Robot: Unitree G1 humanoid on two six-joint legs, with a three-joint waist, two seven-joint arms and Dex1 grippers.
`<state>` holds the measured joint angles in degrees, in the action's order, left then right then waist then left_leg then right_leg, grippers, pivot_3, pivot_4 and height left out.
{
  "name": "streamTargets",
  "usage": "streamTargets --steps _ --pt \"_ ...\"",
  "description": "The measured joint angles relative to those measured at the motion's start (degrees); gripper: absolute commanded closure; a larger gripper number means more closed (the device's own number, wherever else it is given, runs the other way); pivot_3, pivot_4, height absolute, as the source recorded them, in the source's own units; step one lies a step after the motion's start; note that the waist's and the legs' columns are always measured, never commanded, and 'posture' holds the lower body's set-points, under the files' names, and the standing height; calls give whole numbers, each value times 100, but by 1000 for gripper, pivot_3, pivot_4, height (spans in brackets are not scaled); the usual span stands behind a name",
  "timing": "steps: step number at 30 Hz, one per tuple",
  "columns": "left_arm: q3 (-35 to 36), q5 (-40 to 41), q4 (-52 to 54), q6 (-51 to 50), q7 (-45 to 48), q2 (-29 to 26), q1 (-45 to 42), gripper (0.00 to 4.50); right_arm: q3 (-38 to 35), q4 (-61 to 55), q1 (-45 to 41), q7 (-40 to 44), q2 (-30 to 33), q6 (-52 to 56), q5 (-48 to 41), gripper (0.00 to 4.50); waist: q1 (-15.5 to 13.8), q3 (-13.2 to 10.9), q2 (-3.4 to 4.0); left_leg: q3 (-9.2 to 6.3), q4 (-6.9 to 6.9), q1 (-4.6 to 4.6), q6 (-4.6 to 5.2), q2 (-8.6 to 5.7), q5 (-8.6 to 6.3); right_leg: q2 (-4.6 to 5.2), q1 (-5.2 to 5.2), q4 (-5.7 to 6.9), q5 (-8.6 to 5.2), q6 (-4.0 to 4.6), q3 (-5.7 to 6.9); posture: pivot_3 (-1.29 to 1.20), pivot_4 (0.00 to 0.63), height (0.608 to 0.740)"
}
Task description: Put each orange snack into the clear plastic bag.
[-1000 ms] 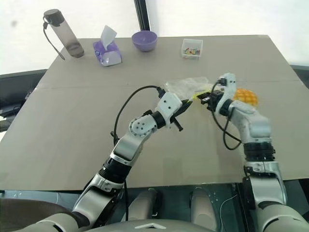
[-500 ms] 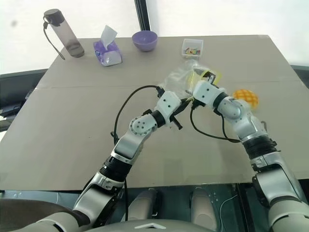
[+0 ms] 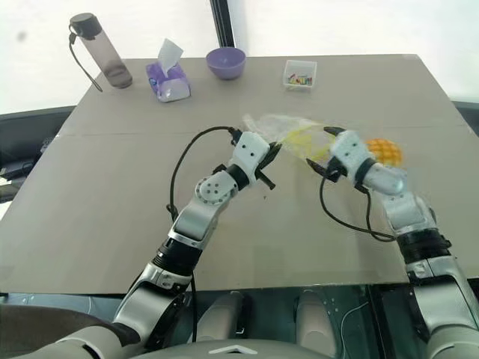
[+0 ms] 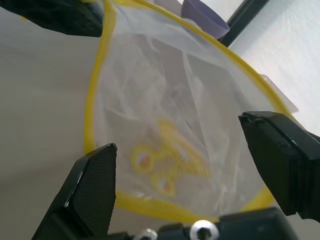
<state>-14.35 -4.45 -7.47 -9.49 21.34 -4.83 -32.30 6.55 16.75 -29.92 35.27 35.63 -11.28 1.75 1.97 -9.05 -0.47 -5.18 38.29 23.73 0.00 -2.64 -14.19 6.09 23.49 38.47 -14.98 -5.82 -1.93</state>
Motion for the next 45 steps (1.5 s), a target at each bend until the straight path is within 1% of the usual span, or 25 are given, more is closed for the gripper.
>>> streamTargets --steps 1,4,7,9,11,14,20,22,24,27,28,30,32,36,40,41,45 --pt "21 0 0 -1 -6 -19 1 4500 -119 -51 45 38 17 210 -130 61 -1 0 0 0 0 0 0 0 0 0 0 0 0 0 -1 0 150 740" --pt "30 0 0 -4 -21 -19 2 4500 -841 -36 102 26 146 1242 -752 61 -21 0 0 1 2 -1 21 0 -12 0 -2 1 0 0 -1 0 150 740" --pt "28 -1 -1 -4 -38 6 2 4500 -1563 430 -96 -279 154 2049 -1203 61 -22 0 0 5 0 -3 20 0 -12 -1 -2 2 0 0 -1 0 150 740" --pt "27 -1 -1 -4 -50 24 2 4500 -1833 796 -224 -445 120 2360 -1360 61 -13 0 0 11 0 -3 20 1 -11 -1 -2 1 0 0 -2 0 150 740" --pt "26 -3 -1 -6 -62 55 3 4500 -1983 1148 -328 -537 52 2640 -1474 61 -1 0 0 19 0 -2 19 1 -11 -1 -2 1 0 0 -2 0 150 740" --pt "19 -7 0 -11 -74 87 11 4500 -2012 1547 -398 -624 -102 3028 -1571 61 7 0 1 23 0 -2 20 1 -11 0 -1 2 0 0 -3 0 150 740" --pt "26 -56 7 -41 -143 75 98 4500 -2102 1605 -550 -541 -69 3618 -1743 61 4 2 1 23 2 -3 21 1 -12 -1 -2 3 0 0 -4 0 150 740" --pt "27 -60 8 -48 -156 74 103 4500 -2101 1594 -543 -493 -24 3695 -1747 612 3 2 1 23 2 -3 21 0 -12 -1 -3 3 0 0 -4 0 150 740" --pt "27 -67 8 -49 -161 75 103 4500 -2098 1592 -525 -478 -23 3690 -1739 1378 3 2 0 23 2 -3 21 0 -12 -1 -3 3 0 0 -4 0 150 740" --pt "26 -91 8 -49 -167 77 103 4500 -2088 1574 -498 -436 -23 3685 -1720 2842 3 2 0 23 2 -3 21 1 -12 -1 -3 3 0 0 -3 0 150 740" --pt "26 -97 8 -49 -169 80 102 4500 -2088 1570 -488 -437 -24 3685 -1710 3401 3 2 0 23 2 -3 21 1 -12 -1 -3 3 0 0 -3 0 150 740" --pt "26 -104 7 -47 -172 81 102 4500 -2088 1529 -465 -433 -21 3684 -1687 4245 2 2 0 23 2 -3 21 1 -12 -1 -3 3 0 0 -3 0 150 740" --pt "25 -106 7 -43 -175 88 101 4500 -2087 1404 -406 -399 7 3719 -1681 4245 2 2 0 22 2 -3 20 1 -12 -1 -3 3 0 0 -3 0 150 740" --pt "24 -112 2 -21 -182 96 99 4500 -2096 1076 -221 -23 187 3997 -1859 4245 -12 2 1 23 2 -1 21 0 -12 0 -3 1 0 0 -3 0 150 740" --pt "18 -117 -11 -3 -197 151 91 4500 -2349 351 -78 620 471 4470 -2523 4245 -12 1 2 19 2 0 24 0 -14 0 -2 2 0 -1 -3 0 150 740" --pt "14 -120 -21 5 -215 170 85 4500 -2456 2 -18 862 657 4629 -2770 4245 -14 1 2 18 1 0 25 0 -15 0 -2 2 0 -1 -2 0 150 740" --pt "23 -138 -43 21 -253 162 75 4500 -2642 -774 291 1407 1036 4950 -3246 4245 -32 0 0 18 3 -1 27 1 -16 0 -6 0 0 -1 4 0 150 740"
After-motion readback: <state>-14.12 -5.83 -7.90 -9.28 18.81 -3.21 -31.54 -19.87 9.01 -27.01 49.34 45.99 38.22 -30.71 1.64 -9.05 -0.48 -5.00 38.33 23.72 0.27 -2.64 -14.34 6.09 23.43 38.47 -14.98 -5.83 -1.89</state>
